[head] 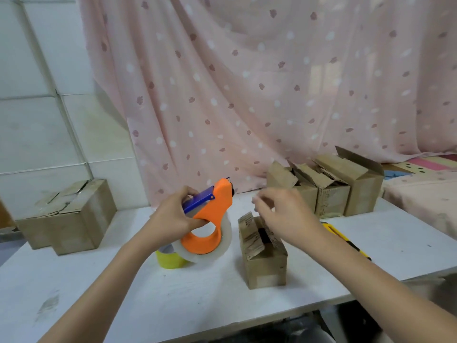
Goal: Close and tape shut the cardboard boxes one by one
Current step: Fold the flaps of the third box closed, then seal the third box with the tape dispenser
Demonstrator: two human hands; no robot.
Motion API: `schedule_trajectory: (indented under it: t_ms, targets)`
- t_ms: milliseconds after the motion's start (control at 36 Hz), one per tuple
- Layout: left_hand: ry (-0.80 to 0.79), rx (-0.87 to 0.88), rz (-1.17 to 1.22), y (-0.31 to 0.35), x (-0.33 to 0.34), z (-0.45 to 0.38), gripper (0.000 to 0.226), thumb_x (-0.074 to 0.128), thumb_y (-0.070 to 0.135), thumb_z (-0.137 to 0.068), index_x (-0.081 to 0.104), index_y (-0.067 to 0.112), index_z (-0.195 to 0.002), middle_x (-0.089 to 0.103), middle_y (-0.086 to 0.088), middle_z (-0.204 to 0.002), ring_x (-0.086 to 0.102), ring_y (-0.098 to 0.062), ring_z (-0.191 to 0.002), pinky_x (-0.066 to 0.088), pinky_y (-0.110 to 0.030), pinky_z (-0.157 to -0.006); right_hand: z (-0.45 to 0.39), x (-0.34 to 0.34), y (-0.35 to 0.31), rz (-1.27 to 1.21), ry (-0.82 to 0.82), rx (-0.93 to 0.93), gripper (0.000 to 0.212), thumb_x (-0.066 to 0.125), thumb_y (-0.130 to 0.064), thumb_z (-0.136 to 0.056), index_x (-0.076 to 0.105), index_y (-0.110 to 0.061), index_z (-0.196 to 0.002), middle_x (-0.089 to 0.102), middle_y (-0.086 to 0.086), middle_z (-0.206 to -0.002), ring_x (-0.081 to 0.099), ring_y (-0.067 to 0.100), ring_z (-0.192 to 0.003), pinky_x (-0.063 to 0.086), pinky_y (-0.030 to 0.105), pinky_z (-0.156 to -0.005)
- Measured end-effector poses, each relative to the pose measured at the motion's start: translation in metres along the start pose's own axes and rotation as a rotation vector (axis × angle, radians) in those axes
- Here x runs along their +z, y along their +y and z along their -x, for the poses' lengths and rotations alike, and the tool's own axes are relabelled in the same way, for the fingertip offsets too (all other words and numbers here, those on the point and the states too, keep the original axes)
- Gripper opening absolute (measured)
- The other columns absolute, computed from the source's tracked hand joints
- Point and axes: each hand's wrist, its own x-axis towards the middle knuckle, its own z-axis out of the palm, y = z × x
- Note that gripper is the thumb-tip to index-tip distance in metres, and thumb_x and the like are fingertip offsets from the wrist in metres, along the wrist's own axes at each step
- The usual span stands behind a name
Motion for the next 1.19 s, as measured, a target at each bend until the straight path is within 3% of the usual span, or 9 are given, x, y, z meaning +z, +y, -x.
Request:
schedule_trajectory:
  t_ms: [56,167,278,444,583,722,861,1028,1194]
  targets:
    - [0.007,0.022,-0.018,0.002,0.002,-0.002,0.051,0.088,0.017,-0.068,0.056,0.033,-0.104,0.066,0.011,-0.087,0.062,-0.003,-0.077,0.044,-0.017,-0.066,-0.009,-0.003,-0.012,-0.260,0.032,0.169,0.026,0.055,-0.027,-0.096,0.071,-0.013,-0.083,0.072,-0.002,-0.071,0.069,0.017,-0.068,0.058,0.041,-0.075]
    - [0.012,0.048,-0.065,0.006,0.004,-0.004,0.056,0.089,0.015,-0.068,0.054,0.031,-0.109,0.063,0.014,-0.093,0.060,-0.002,-0.082,0.042,-0.013,-0.065,-0.019,-0.002,-0.030,-0.690,-0.137,0.480,0.031,0.054,-0.027,-0.100,0.066,0.001,-0.104,0.071,0.013,-0.085,0.070,0.023,-0.064,0.063,0.041,-0.070]
    - [-0.002,0.088,-0.105,0.006,0.006,-0.007,0.060,0.088,0.013,-0.066,0.052,0.032,-0.110,0.065,0.013,-0.093,0.062,0.001,-0.080,0.043,-0.010,-0.064,-0.025,-0.001,-0.034,-0.874,-0.225,0.610,0.031,0.054,-0.024,-0.102,0.066,0.005,-0.105,0.069,0.019,-0.086,0.070,0.031,-0.069,0.062,0.049,-0.074]
    - [-0.002,0.117,-0.161,0.006,0.006,-0.007,0.062,0.086,0.013,-0.067,0.050,0.031,-0.113,0.063,0.013,-0.096,0.062,-0.004,-0.085,0.044,-0.015,-0.066,-0.028,0.002,-0.030,-0.953,-0.227,0.658,0.017,0.055,-0.007,-0.101,0.065,0.003,-0.091,0.068,0.014,-0.073,0.070,0.030,-0.072,0.061,0.051,-0.079]
    - [0.003,0.140,-0.249,0.006,0.006,-0.009,0.067,0.088,0.019,-0.066,0.044,0.037,-0.114,0.060,0.013,-0.099,0.058,-0.003,-0.087,0.049,-0.025,-0.073,-0.032,0.004,-0.029,-0.952,-0.224,0.692,0.016,0.049,0.004,-0.099,0.061,0.006,-0.089,0.067,0.018,-0.078,0.070,0.032,-0.074,0.062,0.046,-0.072]
    - [0.039,0.159,-0.292,0.008,0.007,-0.008,0.066,0.084,0.019,-0.068,0.040,0.041,-0.112,0.061,0.009,-0.101,0.058,-0.012,-0.086,0.050,-0.031,-0.074,-0.032,0.002,-0.027,-0.975,-0.245,0.709,0.010,0.054,0.011,-0.095,0.064,0.012,-0.092,0.068,0.022,-0.079,0.070,0.030,-0.069,0.063,0.040,-0.064]
    - [0.034,0.162,-0.355,0.010,0.006,-0.007,0.064,0.079,0.015,-0.071,0.045,0.033,-0.121,0.062,0.008,-0.105,0.055,-0.018,-0.087,0.044,-0.030,-0.069,-0.035,0.001,-0.022,-0.895,-0.216,0.680,0.016,0.060,0.013,-0.091,0.063,0.021,-0.104,0.070,0.032,-0.093,0.073,0.036,-0.076,0.063,0.041,-0.066]
    - [0.066,0.216,-0.527,0.012,0.007,-0.001,0.064,0.061,0.004,-0.079,0.043,0.030,-0.134,0.055,0.012,-0.108,0.042,-0.016,-0.085,0.035,-0.028,-0.065,-0.036,-0.004,-0.020,-0.773,-0.213,0.645,0.016,0.066,0.012,-0.087,0.065,0.020,-0.100,0.071,0.028,-0.081,0.072,0.028,-0.059,0.059,0.029,-0.051]
    - [0.081,0.280,-0.582,0.006,0.010,0.003,0.063,0.057,0.003,-0.079,0.045,0.027,-0.136,0.056,0.003,-0.108,0.045,-0.016,-0.086,0.038,-0.030,-0.066,-0.035,-0.005,-0.017,-0.774,-0.224,0.637,0.015,0.069,0.010,-0.086,0.066,0.018,-0.098,0.070,0.027,-0.080,0.072,0.026,-0.056,0.056,0.026,-0.049]
